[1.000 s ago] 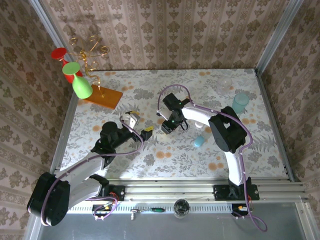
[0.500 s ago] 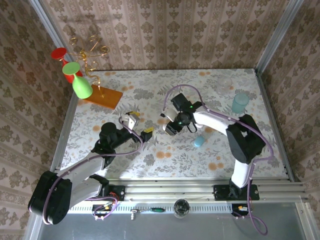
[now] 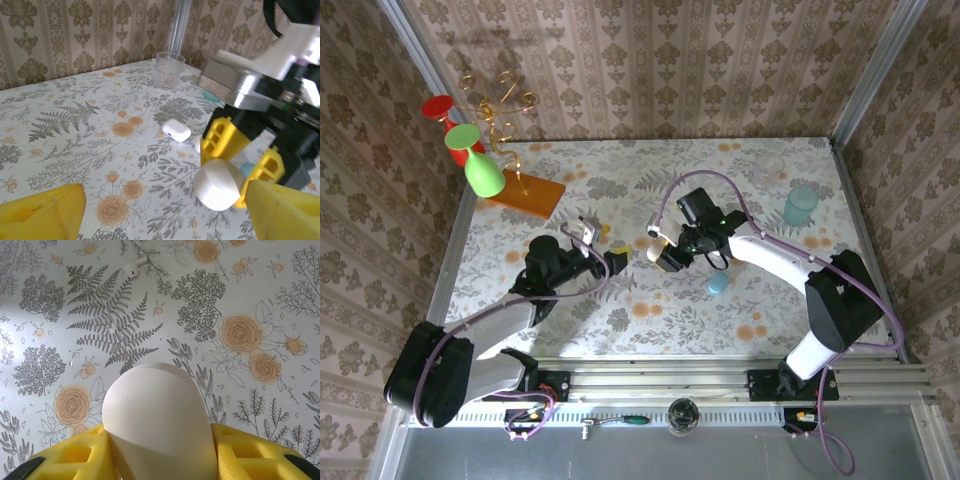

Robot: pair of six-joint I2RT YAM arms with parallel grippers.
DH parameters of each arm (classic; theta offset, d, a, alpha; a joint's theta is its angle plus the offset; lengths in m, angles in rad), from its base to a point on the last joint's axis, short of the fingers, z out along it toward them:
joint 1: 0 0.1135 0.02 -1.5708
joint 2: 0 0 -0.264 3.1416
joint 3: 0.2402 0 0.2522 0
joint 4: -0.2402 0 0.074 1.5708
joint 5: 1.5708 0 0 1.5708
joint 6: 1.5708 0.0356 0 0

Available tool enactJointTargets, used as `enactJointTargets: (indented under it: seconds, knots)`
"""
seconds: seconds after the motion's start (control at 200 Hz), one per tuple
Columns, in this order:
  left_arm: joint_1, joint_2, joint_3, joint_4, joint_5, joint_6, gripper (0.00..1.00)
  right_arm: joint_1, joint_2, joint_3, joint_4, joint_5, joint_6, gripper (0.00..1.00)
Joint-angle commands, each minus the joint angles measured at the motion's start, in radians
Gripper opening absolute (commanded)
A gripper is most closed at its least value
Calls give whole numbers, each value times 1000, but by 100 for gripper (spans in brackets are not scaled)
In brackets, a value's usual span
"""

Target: Insert wireless bluetooth earbuds into charging case

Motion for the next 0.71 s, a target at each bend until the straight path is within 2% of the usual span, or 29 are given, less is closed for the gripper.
enactJointTargets:
  seconds: [0.0,0.19,0.32,0.495,0.7]
  knots:
    - [-51,41,21,83,47,-34,85,0,-37,-15,30,-57,-18,38]
    - [-109,69,11,128,152,158,83,0,-53,30,-108,-232,-79,38]
    - [-108,69,22,107,241,197,78,5,-84,45,-205,-296,-119,37]
    - [-110,82,68,46,386,217,67,13,-135,36,-223,-359,-138,34]
    - [-128,80,103,-42,407,247,62,14,-147,54,-230,-363,-136,34]
